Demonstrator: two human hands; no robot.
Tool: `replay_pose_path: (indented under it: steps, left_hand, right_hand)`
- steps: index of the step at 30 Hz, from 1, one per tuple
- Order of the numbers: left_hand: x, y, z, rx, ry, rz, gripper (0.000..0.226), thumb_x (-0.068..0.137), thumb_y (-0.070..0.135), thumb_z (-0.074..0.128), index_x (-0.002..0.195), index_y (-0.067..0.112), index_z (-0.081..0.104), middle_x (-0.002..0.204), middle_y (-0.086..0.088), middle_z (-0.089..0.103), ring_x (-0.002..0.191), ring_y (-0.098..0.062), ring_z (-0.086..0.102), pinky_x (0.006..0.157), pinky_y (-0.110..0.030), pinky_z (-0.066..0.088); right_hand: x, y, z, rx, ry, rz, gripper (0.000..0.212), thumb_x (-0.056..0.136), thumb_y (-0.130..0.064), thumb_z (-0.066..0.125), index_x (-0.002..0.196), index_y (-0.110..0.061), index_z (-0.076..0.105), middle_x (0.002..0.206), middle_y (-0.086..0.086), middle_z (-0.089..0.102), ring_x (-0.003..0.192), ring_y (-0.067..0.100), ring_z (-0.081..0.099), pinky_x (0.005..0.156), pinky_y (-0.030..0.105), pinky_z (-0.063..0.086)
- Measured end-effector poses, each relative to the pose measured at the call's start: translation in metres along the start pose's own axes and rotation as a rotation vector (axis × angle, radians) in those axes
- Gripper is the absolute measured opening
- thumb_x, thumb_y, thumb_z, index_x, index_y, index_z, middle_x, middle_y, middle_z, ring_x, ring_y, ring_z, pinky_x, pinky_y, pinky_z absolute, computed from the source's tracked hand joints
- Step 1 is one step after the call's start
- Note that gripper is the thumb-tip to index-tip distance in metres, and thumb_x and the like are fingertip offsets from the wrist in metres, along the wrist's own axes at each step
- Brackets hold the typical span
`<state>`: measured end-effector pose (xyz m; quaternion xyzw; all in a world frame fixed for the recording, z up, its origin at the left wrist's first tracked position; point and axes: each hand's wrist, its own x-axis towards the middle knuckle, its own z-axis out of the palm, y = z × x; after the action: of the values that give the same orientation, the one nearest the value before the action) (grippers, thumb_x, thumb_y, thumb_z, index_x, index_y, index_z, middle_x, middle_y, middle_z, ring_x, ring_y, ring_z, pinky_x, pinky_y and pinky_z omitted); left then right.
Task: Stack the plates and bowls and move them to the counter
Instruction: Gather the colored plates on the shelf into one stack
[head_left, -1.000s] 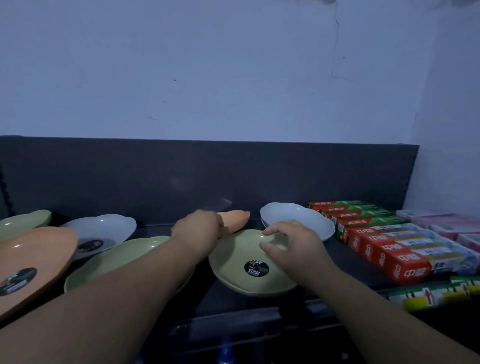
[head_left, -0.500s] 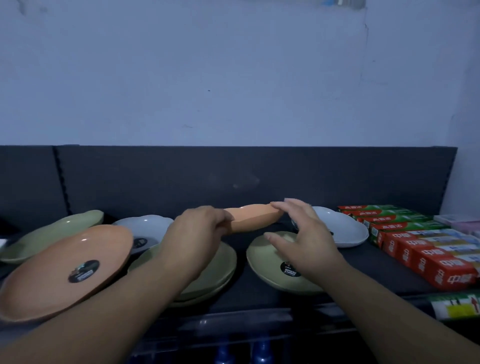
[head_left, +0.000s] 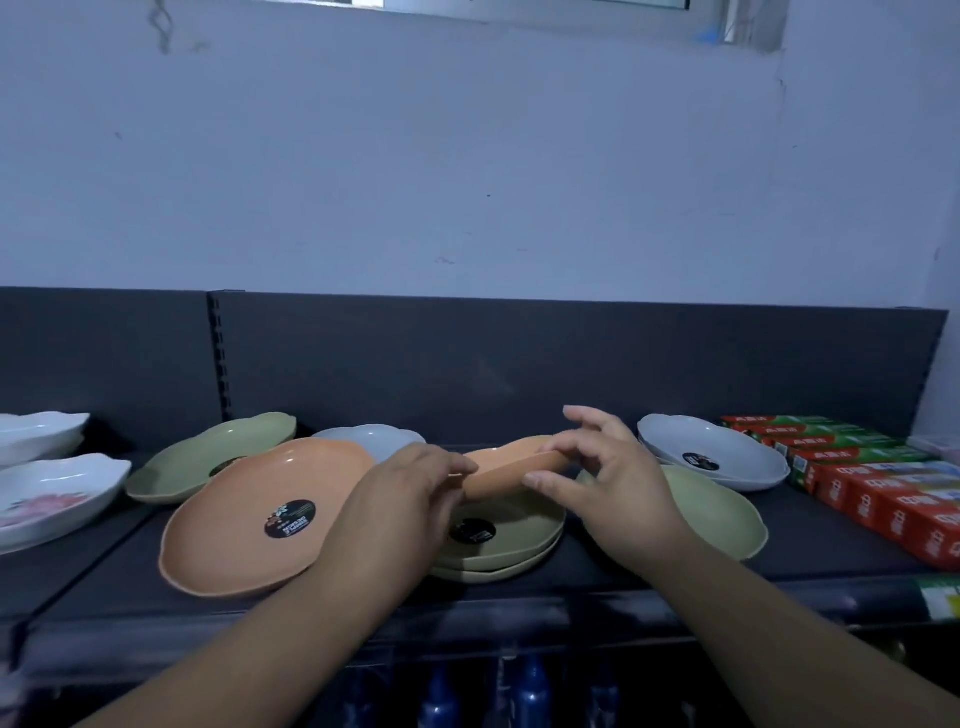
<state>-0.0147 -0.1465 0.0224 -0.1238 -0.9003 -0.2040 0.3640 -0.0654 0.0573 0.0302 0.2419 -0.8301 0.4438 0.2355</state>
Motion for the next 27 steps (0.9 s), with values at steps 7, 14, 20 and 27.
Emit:
replay_pose_path:
  steps: [7, 14, 20, 27]
  left_hand:
    - [-0.019, -0.009, 0.008, -0.120, -0.079, 0.006, 0.021, 0.079, 0.026, 0.070, 0.100, 0.028, 0.071, 0.101, 0.012, 0.065, 0.092, -0.005, 0.058, 0.079, -0.006, 0.035]
    - [-0.027, -0.011, 0.013, -0.165, -0.174, -0.026, 0.019, 0.078, 0.022, 0.073, 0.096, 0.030, 0.071, 0.098, 0.016, 0.062, 0.090, -0.003, 0.058, 0.085, -0.022, 0.047]
    - [-0.028, -0.012, 0.016, -0.145, -0.199, -0.032, 0.012, 0.080, 0.028, 0.071, 0.091, 0.031, 0.071, 0.097, 0.017, 0.061, 0.093, -0.003, 0.055, 0.087, -0.023, 0.046]
    - [-0.016, 0.007, 0.016, -0.150, -0.164, -0.045, 0.032, 0.075, 0.053, 0.066, 0.099, 0.032, 0.070, 0.101, 0.019, 0.059, 0.097, -0.001, 0.056, 0.082, -0.015, 0.041]
  right_hand:
    - [-0.023, 0.001, 0.019, -0.039, 0.018, 0.042, 0.026, 0.068, -0.023, 0.086, 0.075, -0.039, 0.067, 0.130, -0.016, 0.047, 0.111, -0.010, 0.046, 0.082, -0.007, 0.027]
    - [-0.038, 0.004, 0.031, -0.069, 0.009, 0.035, 0.034, 0.066, -0.020, 0.088, 0.070, -0.042, 0.061, 0.124, -0.013, 0.051, 0.105, -0.016, 0.048, 0.081, -0.006, 0.027]
    - [-0.044, 0.010, 0.030, -0.099, -0.006, 0.033, 0.026, 0.067, -0.022, 0.087, 0.077, -0.035, 0.066, 0.123, -0.014, 0.052, 0.105, -0.020, 0.045, 0.083, -0.006, 0.024]
    - [-0.042, 0.017, 0.010, -0.074, 0.028, 0.070, 0.031, 0.065, -0.029, 0.088, 0.086, -0.040, 0.066, 0.119, -0.018, 0.053, 0.106, -0.015, 0.049, 0.086, -0.004, 0.027]
